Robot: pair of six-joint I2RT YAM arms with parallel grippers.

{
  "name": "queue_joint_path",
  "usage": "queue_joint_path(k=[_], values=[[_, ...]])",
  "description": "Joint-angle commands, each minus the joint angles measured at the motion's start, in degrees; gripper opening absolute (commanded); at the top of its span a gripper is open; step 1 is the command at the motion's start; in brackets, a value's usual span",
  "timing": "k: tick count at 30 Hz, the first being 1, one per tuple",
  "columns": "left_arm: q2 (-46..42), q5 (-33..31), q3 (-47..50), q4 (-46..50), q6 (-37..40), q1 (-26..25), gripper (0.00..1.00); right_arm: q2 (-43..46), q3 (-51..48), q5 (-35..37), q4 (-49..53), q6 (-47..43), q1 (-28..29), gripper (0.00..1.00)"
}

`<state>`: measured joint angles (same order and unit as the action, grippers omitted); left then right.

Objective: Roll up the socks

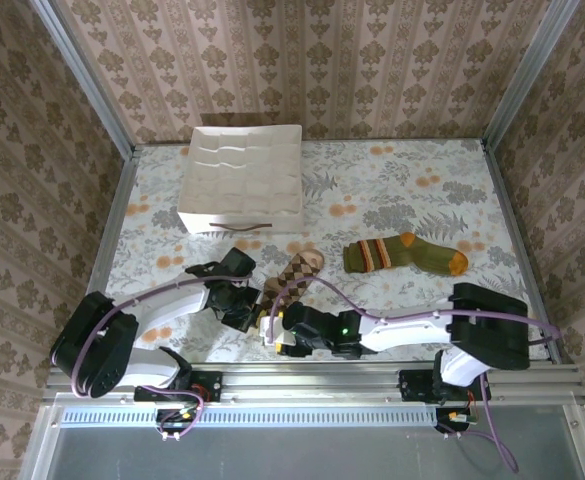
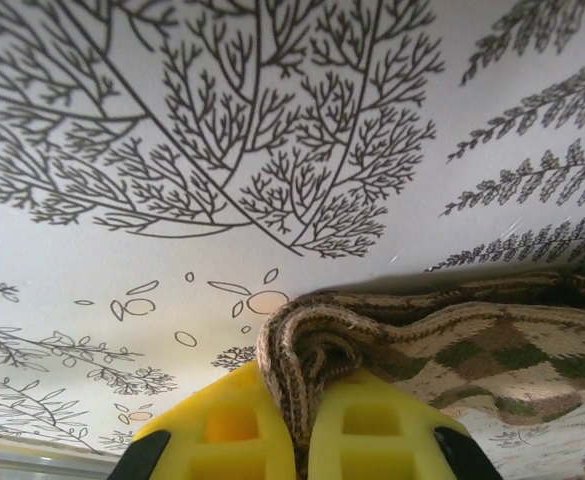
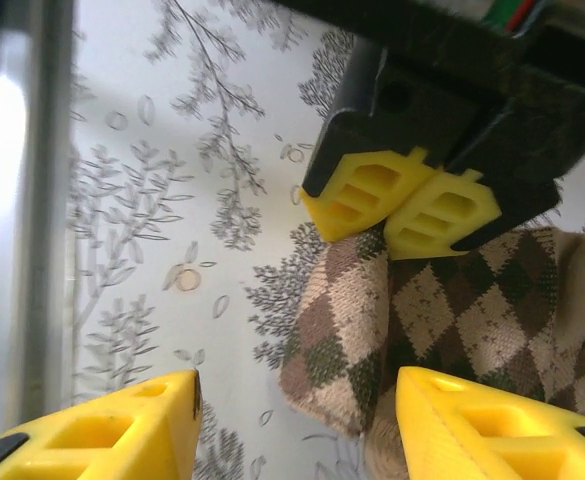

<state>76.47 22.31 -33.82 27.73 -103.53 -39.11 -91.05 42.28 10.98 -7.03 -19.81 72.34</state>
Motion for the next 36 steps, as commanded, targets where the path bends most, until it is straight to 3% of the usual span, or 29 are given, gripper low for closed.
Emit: queue_joint_path(k=[1,12,16,21,22,25,31,36], values=[[2.1,-0.9,0.8,4.8,-0.7,0.5,0.00,-2.5,3.1,7.6,-3.2,-3.3,0.1,0.53],[2.7,-0.9,0.6,3.7,0.3,0.7,0.00,-8.4,6.0,5.4,-0.1,1.3,-1.5,0.28],[2.4,-0.9,0.3,3.7,0.5,0.7,0.00,-10.2,7.5,4.9,1.8,3.2,-3.2,0.23],[1.5,-0.9,0.5,2.6,1.4,0.8,0.00,-10.2,8.0,-0.4,3.9,6.2,-5.4,0.00],[0.9,-1.1,0.6,2.1,1.8,1.0,0.00,-10.2,8.1,-2.6,4.6,7.4,-6.3,0.00],[-1.6,-1.2,1.5,0.2,2.9,1.7,0.14,-10.6,8.2,-11.3,7.0,11.1,-9.7,0.00],[-8.5,-2.5,3.8,-3.8,5.7,3.5,0.61,-13.7,9.3,-26.2,11.9,13.6,-15.2,0.00],[-14.4,-4.9,7.7,-10.0,7.1,3.7,0.68,-16.5,11.0,-32.1,14.4,16.2,-19.1,0.00]])
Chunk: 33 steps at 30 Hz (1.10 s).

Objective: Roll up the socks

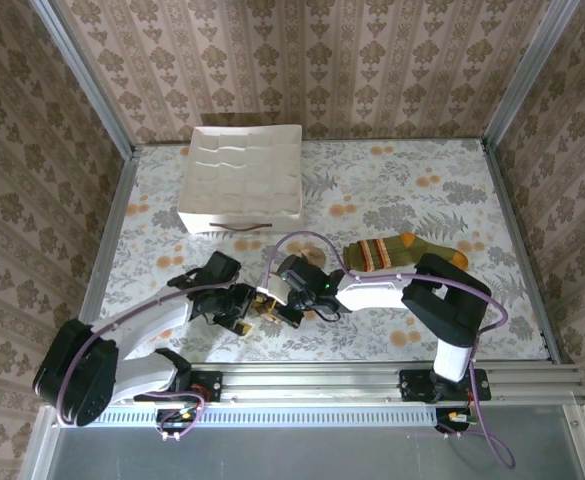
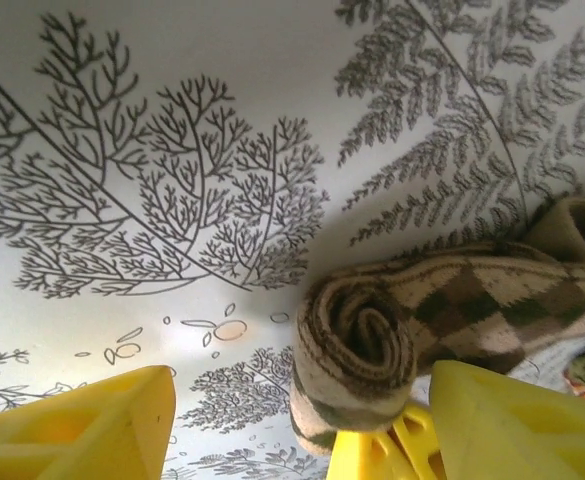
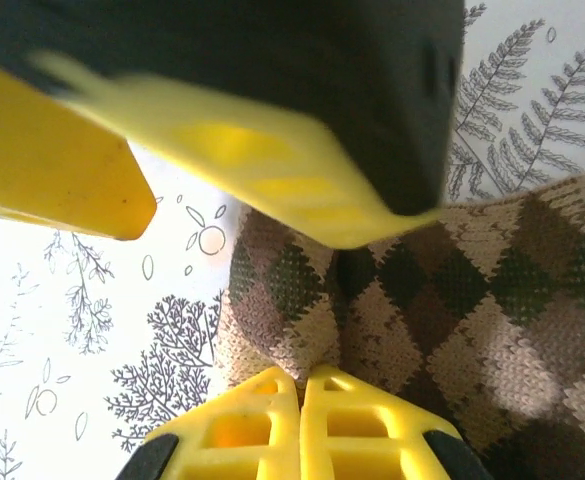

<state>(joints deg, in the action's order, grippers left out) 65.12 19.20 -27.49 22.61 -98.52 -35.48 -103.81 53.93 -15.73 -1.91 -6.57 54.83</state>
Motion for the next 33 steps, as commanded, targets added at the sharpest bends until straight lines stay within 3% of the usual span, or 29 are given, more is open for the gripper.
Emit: queue_joint_path(k=[1,7,18,24,33], values=[[-4.1,-2.2,2.5,-6.3,1.9,-0.1,0.68,-4.4,-0.2,-6.6,9.8,3.4,-2.4,0.00],[-7.3,-4.7,6.4,-13.5,1.8,-1.1,0.66,-8.1,2.1,-11.9,12.7,6.0,-5.8,0.00],[-4.8,-5.4,7.1,-14.5,2.1,-2.7,0.46,-11.8,3.5,-13.7,15.6,8.6,-8.5,0.00],[-2.1,-4.6,6.1,-12.4,2.4,-3.5,0.43,-13.6,3.7,-16.3,15.6,10.6,-10.0,0.00],[5.2,-4.6,5.3,-18.6,3.6,-4.0,0.38,-14.3,3.1,-17.3,15.8,10.3,-10.6,0.00]])
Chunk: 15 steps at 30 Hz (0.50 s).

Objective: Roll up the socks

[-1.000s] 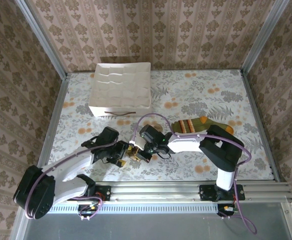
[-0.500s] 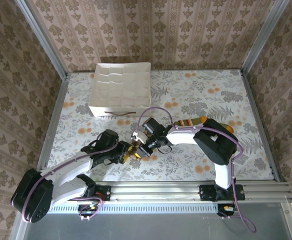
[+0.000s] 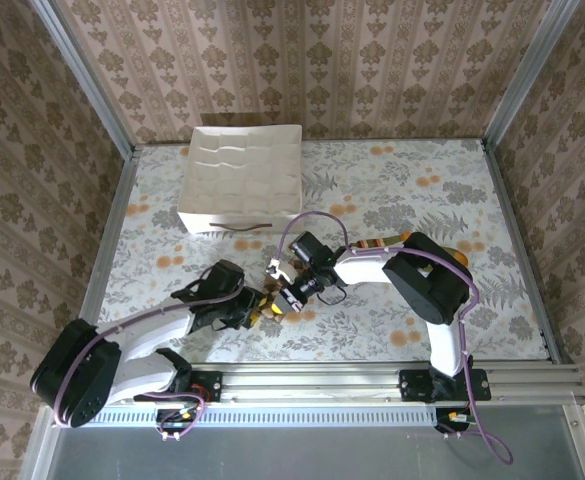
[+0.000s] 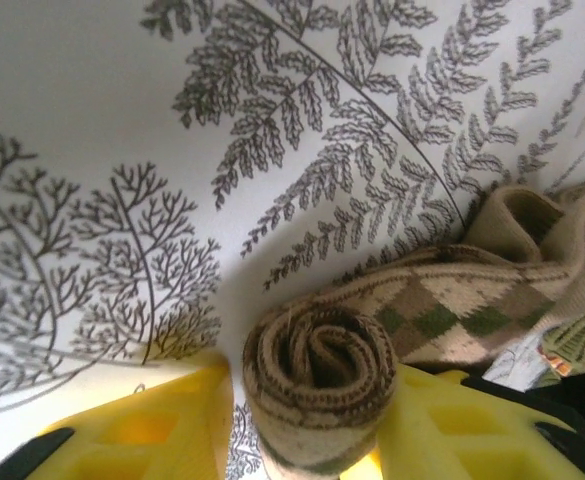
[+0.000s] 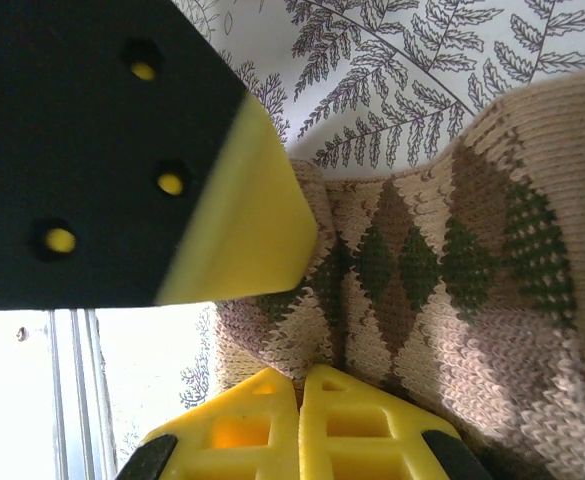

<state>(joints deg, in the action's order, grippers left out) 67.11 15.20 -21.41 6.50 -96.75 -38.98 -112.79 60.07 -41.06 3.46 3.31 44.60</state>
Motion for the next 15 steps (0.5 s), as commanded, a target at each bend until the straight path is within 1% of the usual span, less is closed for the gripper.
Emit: queue_joint_path(k=[1,2,3,4,6,7,9,11,13,15], values=[[5.3,0.1,-1.1,-3.4,2.1,-0.5,0.36,-5.3,-3.1,8.2,10.4,0.3,-0.4,0.00],[7.1,0.8,-1.5,-3.6,2.6,-0.5,0.34,-5.3,-3.1,8.5,10.4,0.1,-0.4,0.00],[8.4,1.4,-2.0,-2.8,2.9,-0.6,0.30,-5.1,-3.0,8.8,10.4,-0.3,-0.3,0.00],[9.5,2.0,-2.5,-1.2,2.9,-0.8,0.23,-5.0,-3.0,9.4,10.4,-0.7,-0.3,0.00],[10.4,2.8,-3.1,3.0,1.6,-1.3,0.04,-3.8,-3.4,10.0,9.6,-2.0,-0.4,0.00],[10.4,3.0,-3.4,5.8,1.0,-1.6,0.00,-2.5,-4.0,10.6,8.4,-2.7,-0.2,0.01],[10.1,3.0,-5.0,12.3,0.5,-2.1,0.00,1.7,-6.1,12.9,4.9,-4.2,0.3,0.11],[10.0,2.8,-7.4,19.0,-0.1,-2.6,0.00,8.1,-9.5,17.6,0.0,-6.4,1.6,0.23],[10.3,2.0,-10.2,24.2,-1.2,-3.3,0.00,16.3,-14.2,27.2,-6.1,-8.7,4.1,0.31],[11.4,1.1,-12.8,27.9,-2.2,-3.8,0.00,22.9,-18.4,34.0,-11.6,-10.0,6.2,0.38]])
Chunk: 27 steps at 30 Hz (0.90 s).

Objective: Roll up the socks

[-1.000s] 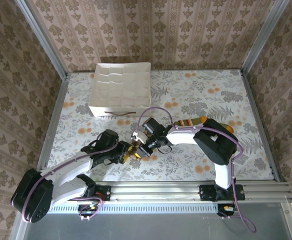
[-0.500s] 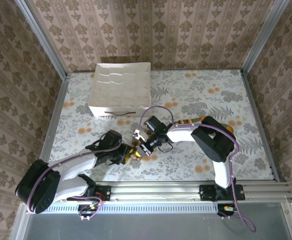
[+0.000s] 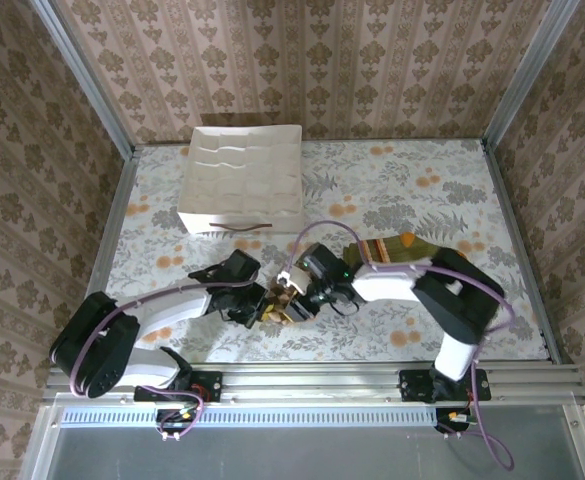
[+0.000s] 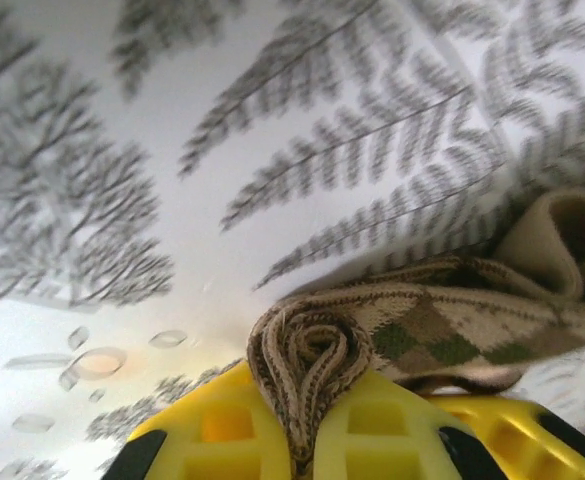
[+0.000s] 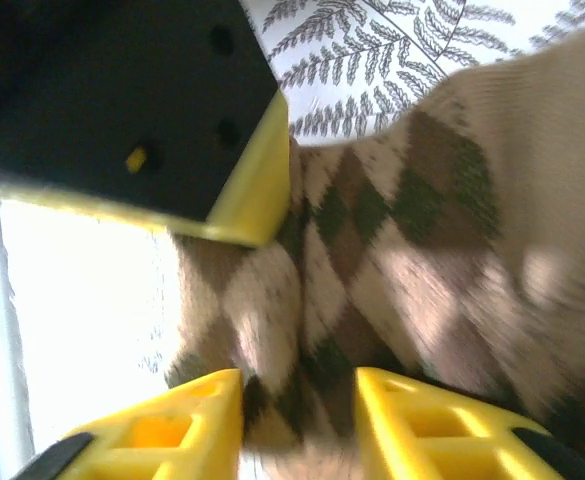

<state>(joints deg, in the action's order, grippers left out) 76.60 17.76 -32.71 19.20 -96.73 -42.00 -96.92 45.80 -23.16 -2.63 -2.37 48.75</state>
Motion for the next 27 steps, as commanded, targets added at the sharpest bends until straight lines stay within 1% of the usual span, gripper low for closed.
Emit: queue_joint_path(k=[1,3,5,7,9,12,15,19,21,24,27], values=[[2.9,-1.5,-2.8,16.7,-2.6,-0.8,0.00,9.8,-6.0,19.2,-7.5,-4.7,3.4,0.42],[4.8,-1.3,-4.7,18.0,-3.2,-0.9,0.00,13.1,-7.9,24.7,-8.5,-6.4,7.2,0.45],[6.5,-0.9,-6.2,18.2,-3.3,-0.9,0.00,14.0,-8.8,29.5,-8.3,-7.6,11.4,0.47],[8.3,-0.5,-7.5,18.3,-2.8,-0.9,0.00,12.9,-9.2,35.3,-8.8,-8.8,15.7,0.49],[9.8,-0.1,-8.8,19.0,-2.2,-0.8,0.00,10.7,-8.7,39.7,-9.9,-8.8,18.6,0.49],[11.5,0.5,-9.9,19.2,-1.2,-0.8,0.00,7.5,-6.3,43.9,-11.0,-10.5,21.6,0.50],[12.3,0.9,-10.3,19.1,-0.9,-0.8,0.00,4.5,-3.6,45.7,-10.7,-12.5,22.9,0.50],[12.4,1.0,-10.5,18.5,-0.8,-0.7,0.00,0.4,-1.2,46.4,-10.0,-14.1,23.6,0.48],[12.3,1.0,-10.5,18.3,-0.8,-0.6,0.00,-1.1,-0.6,46.8,-9.7,-14.0,23.5,0.45],[12.0,1.0,-10.4,18.3,-0.7,-0.5,0.00,-4.3,1.3,48.1,-7.1,-13.3,23.3,0.32],[10.8,0.7,-9.9,18.3,-0.7,-0.4,0.00,-6.5,1.7,50.0,-4.9,-10.9,22.7,0.23]])
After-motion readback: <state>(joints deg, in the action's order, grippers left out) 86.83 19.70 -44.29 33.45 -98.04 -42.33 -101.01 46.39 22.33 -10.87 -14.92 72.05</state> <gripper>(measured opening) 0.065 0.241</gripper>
